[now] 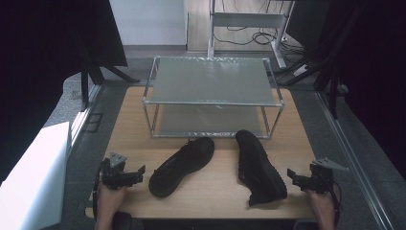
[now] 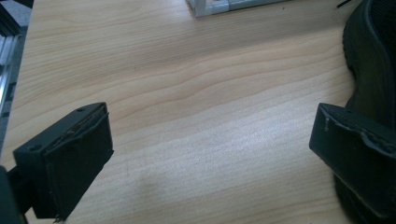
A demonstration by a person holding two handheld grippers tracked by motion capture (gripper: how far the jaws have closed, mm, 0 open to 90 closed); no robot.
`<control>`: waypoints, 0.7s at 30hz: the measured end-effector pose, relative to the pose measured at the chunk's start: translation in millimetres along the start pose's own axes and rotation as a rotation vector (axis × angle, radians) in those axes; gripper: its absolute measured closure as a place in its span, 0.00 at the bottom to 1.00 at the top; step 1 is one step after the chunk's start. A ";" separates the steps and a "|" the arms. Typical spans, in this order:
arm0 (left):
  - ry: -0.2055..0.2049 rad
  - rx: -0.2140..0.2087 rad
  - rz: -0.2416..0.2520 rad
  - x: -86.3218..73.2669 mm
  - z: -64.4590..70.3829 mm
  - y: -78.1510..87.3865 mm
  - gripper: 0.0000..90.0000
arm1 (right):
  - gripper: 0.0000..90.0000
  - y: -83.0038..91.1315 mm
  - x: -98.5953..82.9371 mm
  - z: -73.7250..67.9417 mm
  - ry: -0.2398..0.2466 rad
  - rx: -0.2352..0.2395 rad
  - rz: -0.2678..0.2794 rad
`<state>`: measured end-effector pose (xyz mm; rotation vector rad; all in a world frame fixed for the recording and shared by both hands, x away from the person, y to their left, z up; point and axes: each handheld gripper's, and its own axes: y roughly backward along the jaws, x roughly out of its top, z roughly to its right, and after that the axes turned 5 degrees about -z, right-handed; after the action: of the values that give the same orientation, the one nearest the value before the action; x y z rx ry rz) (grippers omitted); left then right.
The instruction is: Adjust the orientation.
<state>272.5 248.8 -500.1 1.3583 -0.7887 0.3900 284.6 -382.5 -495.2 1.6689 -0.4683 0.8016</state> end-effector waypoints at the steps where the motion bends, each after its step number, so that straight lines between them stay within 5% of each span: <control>1: 0.000 0.000 0.000 0.0 0.0 0.0 0.00 | 0.02 0.0 0.0 0.0 0.000 0.000 0.000; 10: 0.026 -0.005 0.017 -0.1 -3.6 0.9 0.00 | 0.01 -2.6 -0.5 -1.7 0.006 0.015 -0.009; 21: -0.002 0.000 -0.011 1.7 1.0 -3.8 0.00 | 0.02 -4.3 -1.0 -1.9 0.009 0.025 -0.017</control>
<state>276.0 246.7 -501.7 1.3630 -0.7818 0.3801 286.3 -379.7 -498.7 1.6894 -0.4389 0.8046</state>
